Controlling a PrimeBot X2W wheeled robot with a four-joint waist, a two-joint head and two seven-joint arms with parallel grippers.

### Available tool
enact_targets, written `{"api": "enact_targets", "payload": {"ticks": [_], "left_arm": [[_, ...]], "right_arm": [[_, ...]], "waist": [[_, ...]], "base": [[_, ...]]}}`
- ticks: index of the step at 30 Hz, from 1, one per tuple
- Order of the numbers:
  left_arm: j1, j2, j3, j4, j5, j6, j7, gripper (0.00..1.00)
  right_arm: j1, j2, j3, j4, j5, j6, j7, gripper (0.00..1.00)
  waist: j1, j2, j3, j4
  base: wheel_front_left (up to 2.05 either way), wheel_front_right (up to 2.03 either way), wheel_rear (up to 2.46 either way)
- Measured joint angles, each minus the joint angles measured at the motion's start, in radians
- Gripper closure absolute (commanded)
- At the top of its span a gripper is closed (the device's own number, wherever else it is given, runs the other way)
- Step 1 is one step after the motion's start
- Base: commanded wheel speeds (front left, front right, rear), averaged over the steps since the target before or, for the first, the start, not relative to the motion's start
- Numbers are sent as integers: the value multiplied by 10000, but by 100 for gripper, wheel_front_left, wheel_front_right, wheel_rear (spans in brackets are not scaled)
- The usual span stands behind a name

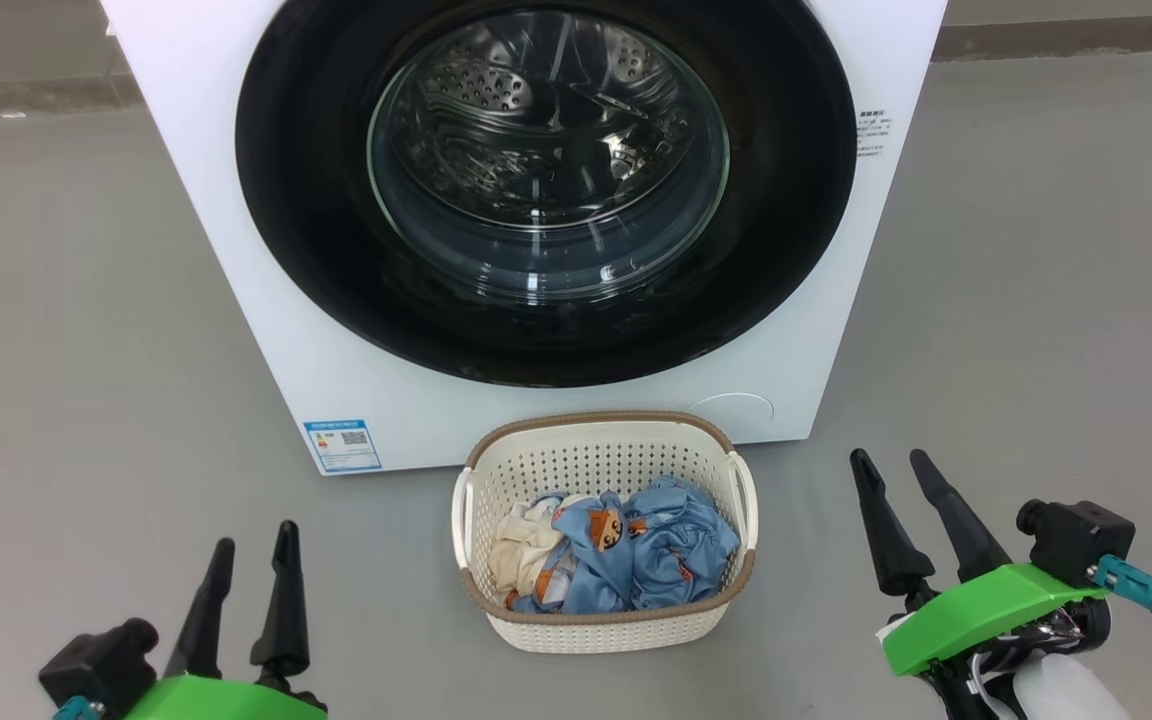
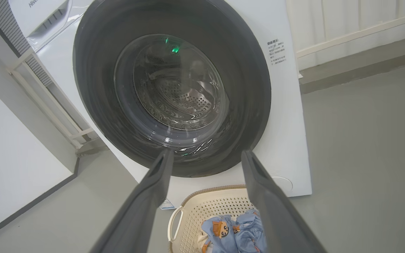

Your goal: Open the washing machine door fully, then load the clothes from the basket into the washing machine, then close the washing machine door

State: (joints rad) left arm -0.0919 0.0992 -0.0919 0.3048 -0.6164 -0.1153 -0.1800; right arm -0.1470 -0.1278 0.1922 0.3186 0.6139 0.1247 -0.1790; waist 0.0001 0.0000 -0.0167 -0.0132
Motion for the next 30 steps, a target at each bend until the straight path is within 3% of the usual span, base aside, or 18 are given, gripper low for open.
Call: {"api": "enact_targets", "payload": {"ticks": [23,30], "left_arm": [[-130,86,-382,29,2341,-104,-683,0],[-133,84,-387,29,2412,-117,-683,0]], "right_arm": [[-375,-169,625,403,-2138,2,-696,0],[-401,-180,631,447,-2178,2,-704,0]], "waist": [[0,0,-71,15],[0,0,-50,17]], "base": [[0,0,0],[0,0,0]]}}
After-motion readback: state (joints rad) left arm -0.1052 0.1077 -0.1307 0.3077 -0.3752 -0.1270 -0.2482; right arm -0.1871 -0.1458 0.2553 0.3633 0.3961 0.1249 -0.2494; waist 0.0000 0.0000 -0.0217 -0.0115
